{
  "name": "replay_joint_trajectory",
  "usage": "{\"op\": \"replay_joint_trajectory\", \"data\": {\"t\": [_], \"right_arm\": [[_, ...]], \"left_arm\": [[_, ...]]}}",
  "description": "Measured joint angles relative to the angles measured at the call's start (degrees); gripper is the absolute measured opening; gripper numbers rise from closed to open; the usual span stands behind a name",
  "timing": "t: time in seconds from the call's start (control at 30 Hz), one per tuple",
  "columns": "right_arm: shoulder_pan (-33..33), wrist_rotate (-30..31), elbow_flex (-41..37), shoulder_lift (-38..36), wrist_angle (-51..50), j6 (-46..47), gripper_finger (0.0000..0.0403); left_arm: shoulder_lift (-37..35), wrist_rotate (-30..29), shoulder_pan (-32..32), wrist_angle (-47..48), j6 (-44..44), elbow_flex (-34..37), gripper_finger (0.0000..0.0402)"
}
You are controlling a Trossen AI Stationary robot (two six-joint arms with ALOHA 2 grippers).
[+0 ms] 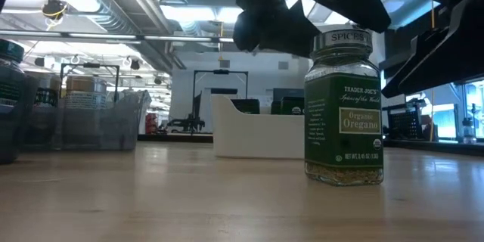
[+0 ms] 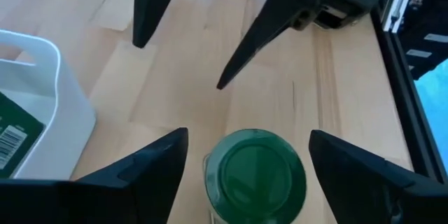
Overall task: Sort spices by type
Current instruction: Put the green seasoning bottle into the bottom black bin
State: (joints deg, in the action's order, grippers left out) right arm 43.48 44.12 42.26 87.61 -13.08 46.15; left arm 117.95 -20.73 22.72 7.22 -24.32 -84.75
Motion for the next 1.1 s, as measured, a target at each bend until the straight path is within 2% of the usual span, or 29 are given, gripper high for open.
{"op": "replay_joint_trajectory", "data": {"t": [0.37,0.6,0.83,0.93,1.1], "right_arm": [[0.0,0.0,0.02,0.0,0.0,0.07,0.0321],[0.02,-0.09,0.07,0.02,0.03,0.09,0.0321],[0.01,-0.2,0.07,0.02,0.01,0.09,0.0321],[0.02,-0.13,0.07,0.02,0.0,0.09,0.0321],[0.0,-0.15,0.07,0.02,0.07,0.09,0.0321]], "left_arm": [[0.04,-2.16,0.55,-0.13,1.4,0.0,0.0295],[3.85,-2.88,0.96,-2.82,0.68,0.07,0.0294],[3.78,-3.12,0.85,-3.38,1.64,0.04,0.0291],[3.74,-3.13,0.85,-3.15,1.54,0.04,0.0272],[3.58,-3.24,1.27,-2.8,2.23,0.04,0.0206]]}}
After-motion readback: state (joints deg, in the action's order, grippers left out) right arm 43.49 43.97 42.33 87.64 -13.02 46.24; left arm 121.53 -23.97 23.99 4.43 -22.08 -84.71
